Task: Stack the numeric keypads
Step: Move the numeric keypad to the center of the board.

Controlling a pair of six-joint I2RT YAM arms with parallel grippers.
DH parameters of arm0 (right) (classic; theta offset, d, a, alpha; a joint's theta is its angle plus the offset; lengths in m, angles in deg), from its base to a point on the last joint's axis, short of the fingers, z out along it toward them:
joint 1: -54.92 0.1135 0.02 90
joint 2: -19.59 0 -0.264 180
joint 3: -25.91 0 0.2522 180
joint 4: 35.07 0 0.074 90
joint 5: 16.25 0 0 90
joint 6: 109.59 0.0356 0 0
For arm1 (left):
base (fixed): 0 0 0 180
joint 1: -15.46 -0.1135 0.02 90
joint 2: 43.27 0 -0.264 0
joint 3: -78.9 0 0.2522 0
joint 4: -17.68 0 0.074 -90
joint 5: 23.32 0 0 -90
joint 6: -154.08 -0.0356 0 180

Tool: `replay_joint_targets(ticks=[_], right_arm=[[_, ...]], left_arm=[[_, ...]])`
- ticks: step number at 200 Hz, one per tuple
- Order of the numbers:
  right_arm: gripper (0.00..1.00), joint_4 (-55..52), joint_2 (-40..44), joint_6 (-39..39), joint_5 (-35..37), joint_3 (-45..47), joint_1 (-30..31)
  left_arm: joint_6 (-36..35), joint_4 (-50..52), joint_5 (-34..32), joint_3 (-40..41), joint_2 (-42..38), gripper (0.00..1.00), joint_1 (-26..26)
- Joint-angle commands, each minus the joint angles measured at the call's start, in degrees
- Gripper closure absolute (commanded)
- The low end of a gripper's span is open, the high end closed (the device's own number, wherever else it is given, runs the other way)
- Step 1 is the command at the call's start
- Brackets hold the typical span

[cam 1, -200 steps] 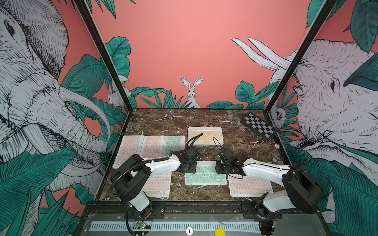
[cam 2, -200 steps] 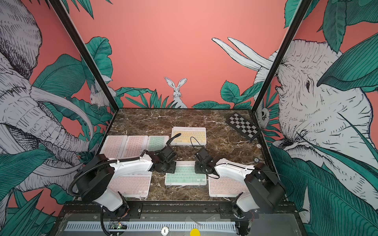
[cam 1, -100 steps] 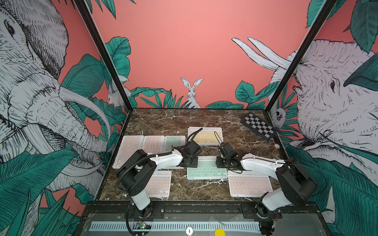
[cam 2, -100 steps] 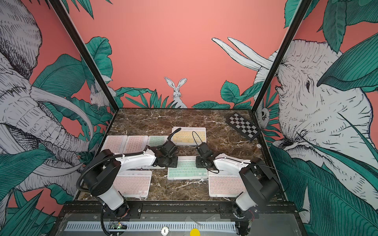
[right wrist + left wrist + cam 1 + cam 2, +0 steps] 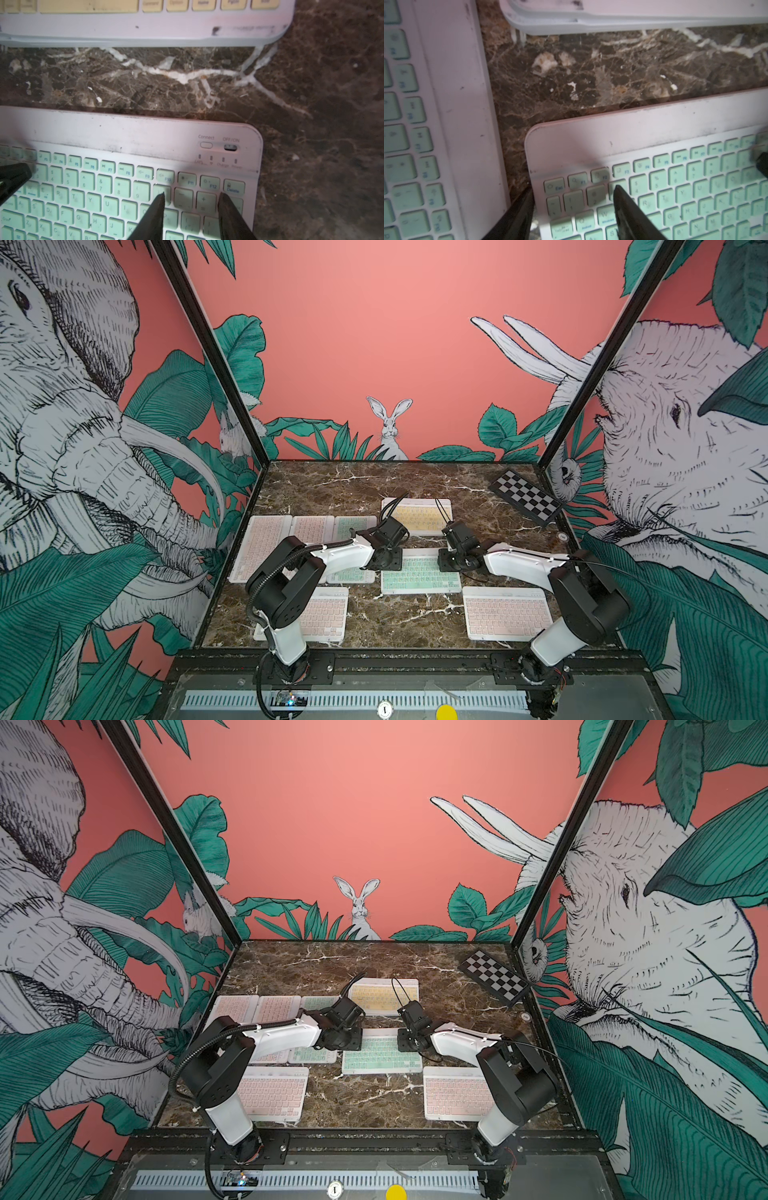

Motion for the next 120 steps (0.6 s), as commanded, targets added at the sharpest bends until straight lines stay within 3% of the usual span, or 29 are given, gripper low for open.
replay_joint_targets(ticks=[1, 41, 85, 120], right_arm=[[0.58, 0.0, -2.0, -1.2, -2.9, -0.1, -0.2], [0.58, -1.3, 0.0, -1.0, -4.0, -0.7, -0.5], [0.55, -7.0, 10.1, -1.8, -6.0, -2.4, -1.9], [0.46, -10.0, 14.3, -5.7, -11.0, -1.5, -5.6]], left_arm=[[-1.1, -1.6, 1.6, -1.5, 0.9, 0.38, 0.2], [-2.1, -0.1, 0.7, -1.8, 0.1, 0.38, 0.2], [-3.0, 2.6, -1.0, -1.5, -2.6, 0.38, 0.2], [-3.6, 4.0, -1.8, -0.4, -4.8, 0.37, 0.2]])
